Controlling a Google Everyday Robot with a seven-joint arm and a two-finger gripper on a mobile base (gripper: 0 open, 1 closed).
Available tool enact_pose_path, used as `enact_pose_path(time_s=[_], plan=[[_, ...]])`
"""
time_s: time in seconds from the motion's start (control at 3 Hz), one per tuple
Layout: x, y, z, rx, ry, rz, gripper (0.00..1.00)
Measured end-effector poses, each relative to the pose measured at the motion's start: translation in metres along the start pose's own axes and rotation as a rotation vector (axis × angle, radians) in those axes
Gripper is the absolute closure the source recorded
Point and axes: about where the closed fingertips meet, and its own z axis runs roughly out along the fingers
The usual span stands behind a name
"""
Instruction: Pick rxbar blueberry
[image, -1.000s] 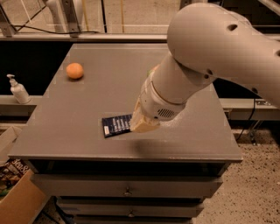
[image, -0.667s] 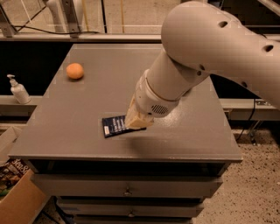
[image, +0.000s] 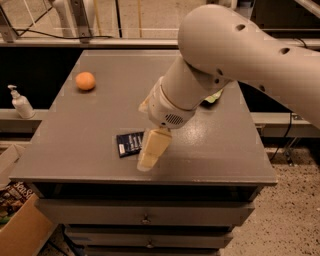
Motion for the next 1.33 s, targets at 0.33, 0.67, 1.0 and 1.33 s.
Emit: enact_pose_path(time_s=[0.33,0.67,1.0,1.33], plan=[[0.002,-0.01,0.008,-0.008,-0.013,0.014,0.0],[0.005,-0.021,0.016,-0.013,-0.018,0.025,0.0],[0.009,-0.03,0.023,-0.014,-0.02,0.034,0.0],[0.016,-0.034,0.026,-0.015,-0.017,0.038,0.18]])
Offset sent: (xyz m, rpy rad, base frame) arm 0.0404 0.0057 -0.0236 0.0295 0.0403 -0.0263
